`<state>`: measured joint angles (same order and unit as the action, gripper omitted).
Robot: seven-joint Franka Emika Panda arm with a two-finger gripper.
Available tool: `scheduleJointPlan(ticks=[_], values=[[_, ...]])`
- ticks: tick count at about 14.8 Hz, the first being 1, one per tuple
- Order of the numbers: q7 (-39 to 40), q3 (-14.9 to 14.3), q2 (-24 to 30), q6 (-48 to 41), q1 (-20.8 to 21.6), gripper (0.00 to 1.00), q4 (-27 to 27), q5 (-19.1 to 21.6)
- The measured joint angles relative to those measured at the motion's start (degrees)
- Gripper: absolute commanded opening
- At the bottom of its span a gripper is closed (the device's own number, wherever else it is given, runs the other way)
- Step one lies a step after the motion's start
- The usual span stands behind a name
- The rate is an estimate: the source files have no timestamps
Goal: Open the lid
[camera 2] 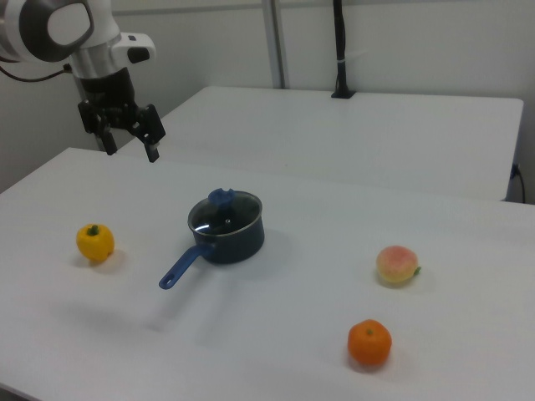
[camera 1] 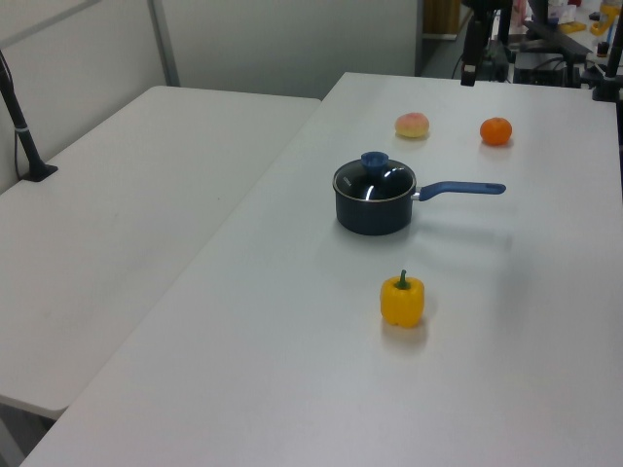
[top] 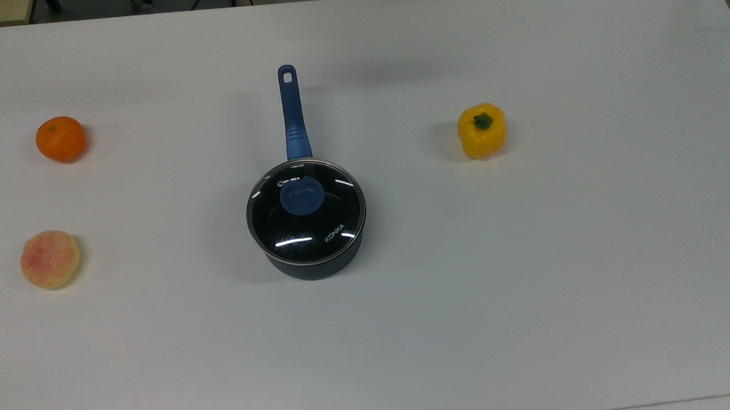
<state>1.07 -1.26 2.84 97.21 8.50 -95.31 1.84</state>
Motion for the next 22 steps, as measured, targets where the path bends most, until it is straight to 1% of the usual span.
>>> scheduleJointPlan(ticks=[2,4,9,12,15,22], values=[[2.7,0.0,-0.8,-0.6,0.4,1.00,0.0,0.0],[5.6,0.0,-2.1,-3.7,1.1,1.00,0.5,0.0],[6.1,-0.1,-5.3,-4.3,2.0,1.00,2.7,0.0],[6.1,-0.3,-7.8,-4.0,2.0,1.00,5.8,0.0],[6.1,-0.6,-10.1,-0.5,2.0,1.00,7.6,0.0],[6.1,-2.8,-14.2,13.6,1.9,1.00,7.7,0.0]])
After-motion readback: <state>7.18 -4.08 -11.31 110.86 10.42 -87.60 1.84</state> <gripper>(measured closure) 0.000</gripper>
